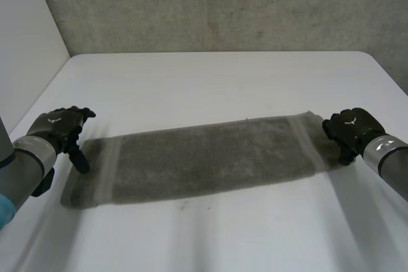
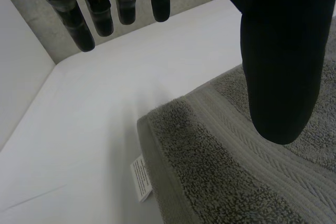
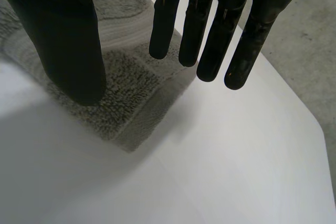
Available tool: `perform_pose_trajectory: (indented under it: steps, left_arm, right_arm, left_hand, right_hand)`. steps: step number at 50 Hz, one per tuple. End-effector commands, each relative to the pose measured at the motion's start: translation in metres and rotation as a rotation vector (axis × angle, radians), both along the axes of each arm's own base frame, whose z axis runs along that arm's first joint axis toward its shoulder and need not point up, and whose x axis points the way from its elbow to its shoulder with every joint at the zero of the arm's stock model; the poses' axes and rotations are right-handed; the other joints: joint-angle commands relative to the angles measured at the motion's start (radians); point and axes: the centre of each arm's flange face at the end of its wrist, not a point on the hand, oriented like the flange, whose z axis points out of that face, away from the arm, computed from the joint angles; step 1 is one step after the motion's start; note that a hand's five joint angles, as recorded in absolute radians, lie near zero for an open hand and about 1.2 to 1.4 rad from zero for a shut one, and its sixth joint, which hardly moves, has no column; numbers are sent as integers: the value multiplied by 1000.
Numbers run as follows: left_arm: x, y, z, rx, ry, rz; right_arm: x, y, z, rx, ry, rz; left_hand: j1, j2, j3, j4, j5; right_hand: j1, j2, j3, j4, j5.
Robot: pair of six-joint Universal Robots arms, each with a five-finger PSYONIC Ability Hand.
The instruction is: Fold the laundry
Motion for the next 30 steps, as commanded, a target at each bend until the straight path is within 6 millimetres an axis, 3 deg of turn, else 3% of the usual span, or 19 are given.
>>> perform_pose_trajectory:
  steps: [1, 10, 11, 12, 13, 20, 22, 23, 25, 28, 30]
  left_arm:
    - [0, 0, -1, -5, 0, 3]
    - [0, 2, -4, 2, 0, 0]
    - [0, 2, -4, 2, 0, 0]
    - [0, 2, -4, 1, 0, 0]
    - [0, 2, -4, 1, 0, 0]
    - [1, 2, -5, 4, -1, 3]
    - [1, 2, -4, 2, 0, 1]
    - [1, 2, -4, 2, -1, 3]
    - [1, 2, -4, 1, 0, 1]
    - [1, 2, -4, 1, 0, 1]
    - [1, 2, -4, 2, 0, 1]
  right_arm:
    - [-2, -5, -17, 6, 28, 0]
    - [-8, -6, -22, 10, 83, -3]
    - [-9, -7, -20, 6, 83, -6]
    - [-9, -7, -20, 6, 83, -6]
    - [-10, -9, -18, -2, 84, -10]
    - [-30, -22, -5, -45, 118, -110]
    - [-46, -30, 8, -91, 174, -187]
    - [-46, -30, 8, -91, 175, -188]
    - [-69, -37, 11, -85, 281, -260]
    - [-83, -41, 12, -79, 349, -295]
    - [-111, -50, 20, -92, 454, -380]
  left_hand:
    - [-9, 9, 6, 6, -31]
    - [-9, 9, 6, 6, -31]
    - [-9, 9, 6, 6, -31]
    - [-9, 9, 6, 6, -31]
    - [-9, 9, 6, 6, -31]
    - [-9, 9, 6, 6, -31]
    - [-9, 9, 6, 6, -31]
    - [-9, 9, 6, 6, -31]
    - [-9, 9, 6, 6, -31]
    - [-9, 9, 6, 6, -31]
    - [-9, 9, 6, 6, -31]
  right_hand:
    - [206, 110, 106, 109, 135]
    - [250, 154, 150, 153, 179]
    - [500, 404, 400, 403, 429]
    - [502, 406, 402, 406, 431]
    - [815, 719, 715, 718, 744]
    - [818, 722, 718, 722, 748]
    - [818, 722, 718, 722, 748]
    - [818, 722, 718, 722, 748]
    - [818, 722, 718, 722, 748]
    - [818, 722, 718, 722, 748]
    - [818, 722, 718, 722, 748]
